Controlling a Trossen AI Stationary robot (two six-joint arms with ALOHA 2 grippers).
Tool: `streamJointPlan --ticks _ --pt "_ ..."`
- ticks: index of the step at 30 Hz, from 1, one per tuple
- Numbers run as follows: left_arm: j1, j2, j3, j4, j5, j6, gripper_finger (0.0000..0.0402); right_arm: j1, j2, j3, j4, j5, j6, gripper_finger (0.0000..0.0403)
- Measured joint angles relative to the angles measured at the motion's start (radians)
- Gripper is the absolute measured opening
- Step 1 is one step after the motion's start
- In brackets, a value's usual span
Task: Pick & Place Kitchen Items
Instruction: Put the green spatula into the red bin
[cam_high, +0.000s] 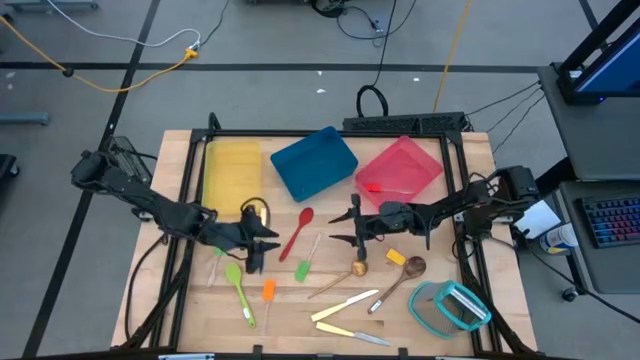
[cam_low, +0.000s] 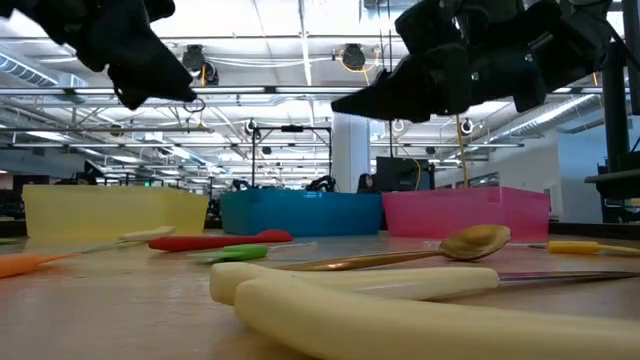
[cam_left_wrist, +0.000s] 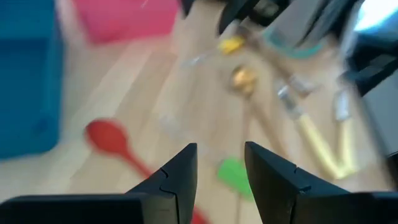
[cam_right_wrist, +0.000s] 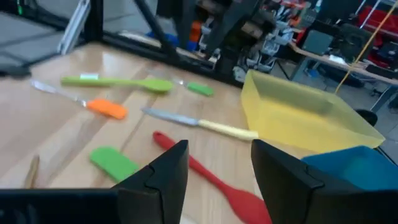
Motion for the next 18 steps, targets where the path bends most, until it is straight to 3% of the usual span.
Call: streamJointPlan --ticks 6,10,18 --pt "-0.013 0.083 0.168 -0.38 -0.02 -0.18 0.0136 0.0 0.032 -0.001 0.052 0.002 -0.093 0.0163" --pt "-0.011 0.1 0.18 -0.516 0.028 -0.303 0.014 -0.002 0.055 0.0 0.106 0.002 -0.17 0.0164" --pt "-0.011 0.098 0.18 -0.746 0.057 -0.371 0.0181 -0.01 0.063 0.0 0.13 0.002 -0.301 0.016"
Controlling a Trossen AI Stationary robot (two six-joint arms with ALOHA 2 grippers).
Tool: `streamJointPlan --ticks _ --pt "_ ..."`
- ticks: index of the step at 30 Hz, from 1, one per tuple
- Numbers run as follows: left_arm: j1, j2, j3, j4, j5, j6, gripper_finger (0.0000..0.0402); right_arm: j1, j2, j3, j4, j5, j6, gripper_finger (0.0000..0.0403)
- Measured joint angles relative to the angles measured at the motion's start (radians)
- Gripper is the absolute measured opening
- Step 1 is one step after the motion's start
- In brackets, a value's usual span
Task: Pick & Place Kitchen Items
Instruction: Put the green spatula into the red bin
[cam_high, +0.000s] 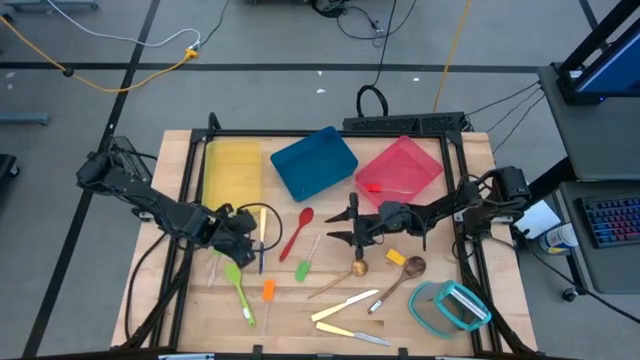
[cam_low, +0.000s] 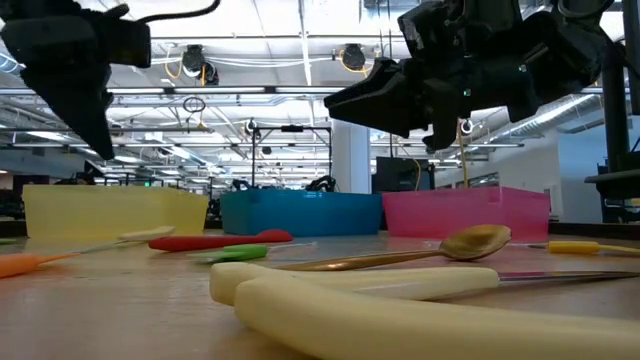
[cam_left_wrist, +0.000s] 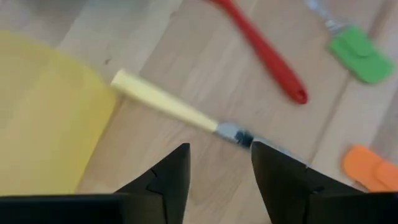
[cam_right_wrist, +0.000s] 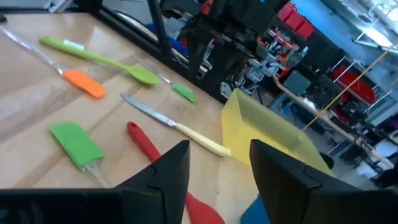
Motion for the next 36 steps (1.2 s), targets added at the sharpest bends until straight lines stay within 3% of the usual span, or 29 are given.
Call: streamJointPlan --ticks 8,13,21,31,36 --pt "-0.003 0.0 -0.048 -0.111 0.036 -0.358 0.0211 -0.051 0.0 0.0 0.022 0.0 -0.029 0.016" --pt "-0.003 0.0 -0.134 -0.123 0.155 -0.601 0.02 -0.088 0.0 0.0 0.022 0.0 0.011 0.0161" --pt "-0.003 0.0 -0.201 -0.156 0.311 -0.751 0.018 -0.135 -0.001 0.0 0.061 -0.002 0.065 0.017" --pt "-0.034 0.0 -0.201 -0.165 0.278 -0.837 0.0179 -0.153 -0.001 0.0 0.064 -0.158 0.017 0.0226" --pt "-0.074 0.0 -0.201 -0.165 0.265 -0.89 0.0179 -0.153 -0.001 0.0 0.064 -0.16 0.004 0.023"
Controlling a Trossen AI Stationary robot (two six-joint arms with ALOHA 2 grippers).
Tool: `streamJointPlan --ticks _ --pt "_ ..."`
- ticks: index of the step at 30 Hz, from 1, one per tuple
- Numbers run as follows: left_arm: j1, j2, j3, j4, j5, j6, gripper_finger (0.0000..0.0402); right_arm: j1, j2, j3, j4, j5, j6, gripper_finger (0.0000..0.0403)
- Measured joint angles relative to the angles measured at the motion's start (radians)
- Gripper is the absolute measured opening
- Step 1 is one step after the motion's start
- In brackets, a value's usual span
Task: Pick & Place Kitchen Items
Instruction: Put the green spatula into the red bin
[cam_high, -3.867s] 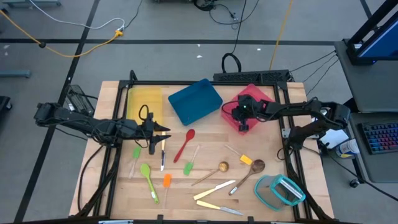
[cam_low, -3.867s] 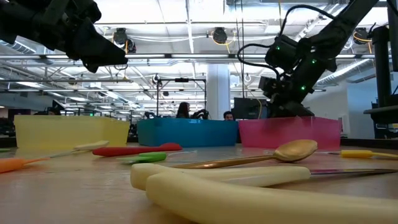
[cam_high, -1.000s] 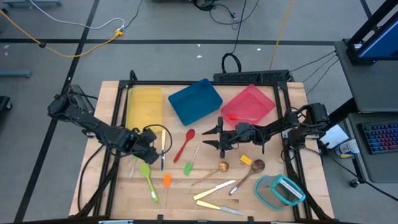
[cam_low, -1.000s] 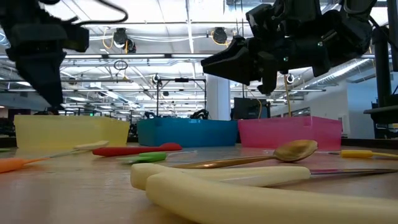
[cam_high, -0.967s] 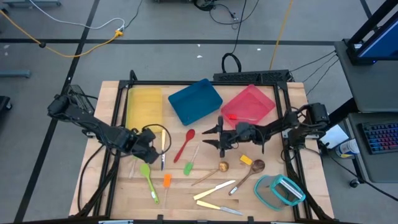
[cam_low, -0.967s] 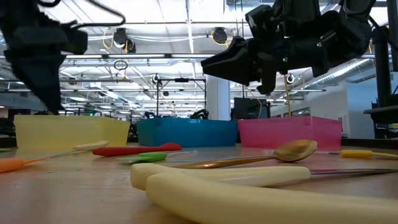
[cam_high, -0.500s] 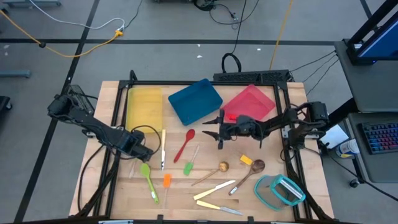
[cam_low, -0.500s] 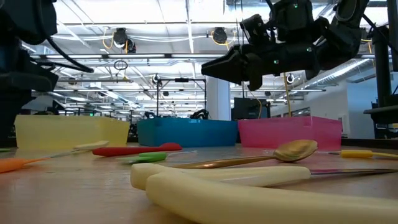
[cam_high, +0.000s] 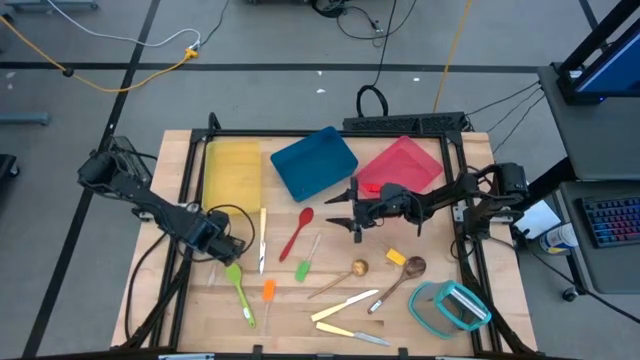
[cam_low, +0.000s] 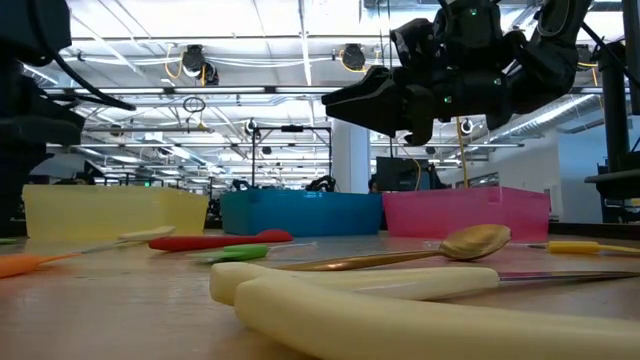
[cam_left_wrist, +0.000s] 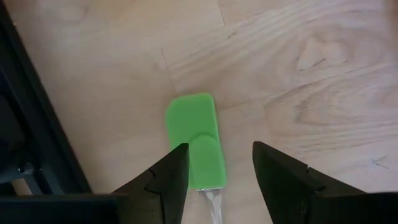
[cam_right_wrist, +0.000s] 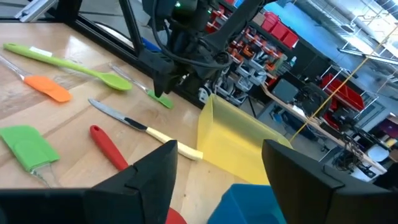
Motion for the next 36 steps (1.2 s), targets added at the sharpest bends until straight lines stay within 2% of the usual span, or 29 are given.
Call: streamJointPlan --ticks 6,14,21,24,31,36 --pt "-0.035 0.05 0.0 0.001 -0.03 -0.079 0.0179 0.0 0.0 0.0 0.0 0.0 0.0 0.022" --pt "-0.073 0.181 0.005 0.003 0.015 -0.172 0.0179 0.0 0.0 0.0 0.0 0.0 0.0 0.0218" --pt "-0.107 0.208 0.002 0.057 -0.003 -0.258 0.0176 0.0 0.0 0.0 0.0 0.0 0.0 0.0215" --pt "-0.124 0.208 0.001 0.085 -0.033 -0.292 0.0152 0.0 0.0 0.0 0.0 0.0 0.0 0.0216" --pt "-0.149 0.208 0.0 0.115 -0.092 -0.296 0.0061 0.0 0.0 0.0 0.0 0.0 0.0 0.0213" --pt "-0.158 0.208 0.0 0.09 -0.083 -0.293 0.0043 0.0 0.0 0.0 0.0 0.0 -0.002 0.0213"
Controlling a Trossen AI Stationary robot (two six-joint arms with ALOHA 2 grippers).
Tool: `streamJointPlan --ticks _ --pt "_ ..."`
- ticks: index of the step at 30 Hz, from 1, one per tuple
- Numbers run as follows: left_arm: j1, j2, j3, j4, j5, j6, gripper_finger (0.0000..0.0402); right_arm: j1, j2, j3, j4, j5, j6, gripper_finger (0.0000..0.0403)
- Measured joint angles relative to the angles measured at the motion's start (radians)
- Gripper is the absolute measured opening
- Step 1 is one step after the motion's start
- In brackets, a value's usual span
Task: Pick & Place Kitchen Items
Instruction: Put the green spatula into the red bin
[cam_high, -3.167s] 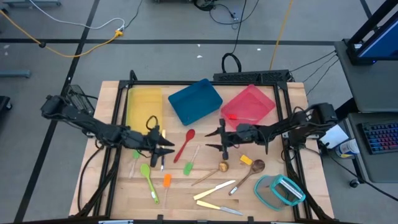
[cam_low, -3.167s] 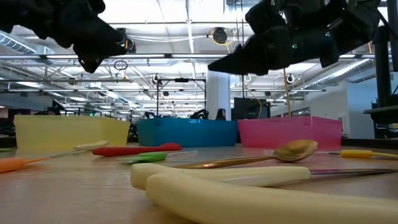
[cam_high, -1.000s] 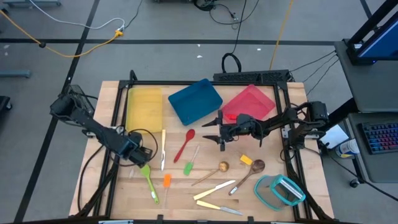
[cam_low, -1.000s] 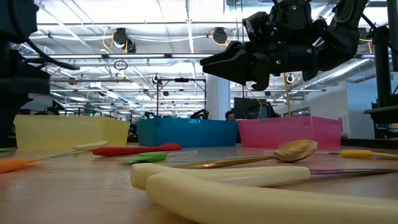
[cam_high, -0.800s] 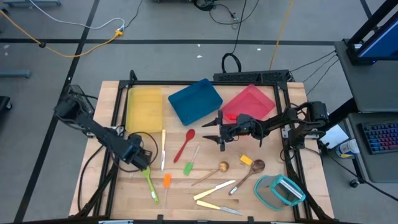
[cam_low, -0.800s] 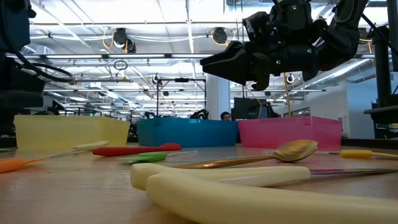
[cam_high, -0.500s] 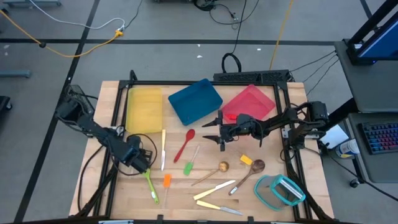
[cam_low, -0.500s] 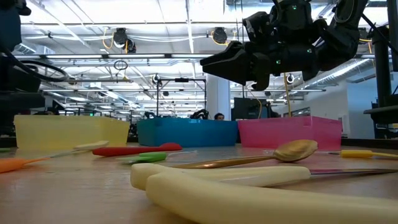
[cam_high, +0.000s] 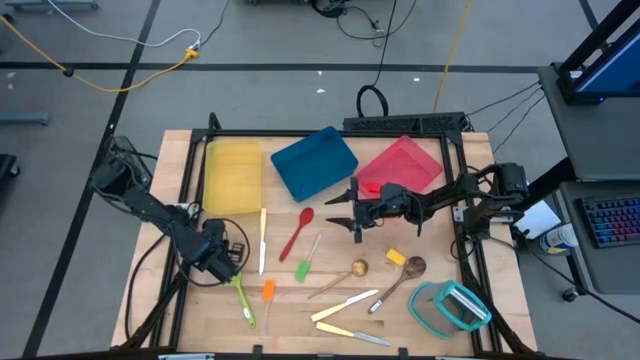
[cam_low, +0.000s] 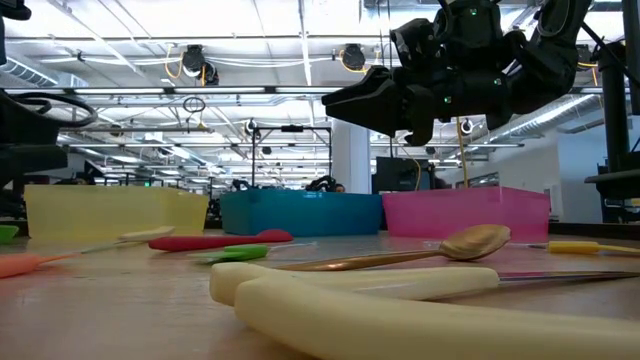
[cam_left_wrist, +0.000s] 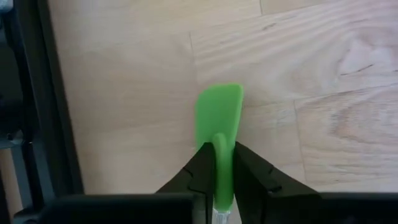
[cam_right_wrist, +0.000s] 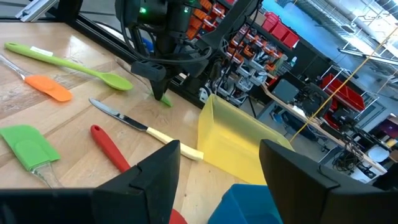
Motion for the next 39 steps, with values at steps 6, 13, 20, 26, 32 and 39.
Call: streamJointPlan --ticks 6,13,20,26,32,39 --pt "0.0 -0.011 0.004 -0.012 0.001 0.013 0.0042 0.0 0.0 0.0 0.0 0.0 -0.001 0.0212" --pt "0.009 -0.028 0.105 -0.021 -0.131 0.11 0.0026 0.0 0.0 0.0 0.014 0.0 -0.001 0.0212" --pt "0.05 -0.047 0.275 -0.12 -0.38 0.334 0.0026 0.0 -0.001 0.001 0.053 -0.044 0.033 0.0212" --pt "0.125 -0.048 0.393 -0.055 -0.678 0.65 0.003 0.002 -0.001 0.025 0.05 -0.183 0.059 0.0212" --pt "0.243 -0.046 0.407 0.307 -0.721 1.168 0.0031 0.008 -0.001 0.026 0.037 -0.209 0.071 0.0212" --pt "0.398 -0.02 0.408 0.828 -0.5 1.752 0.0029 0.008 -0.001 0.026 0.021 -0.208 0.119 0.0212"
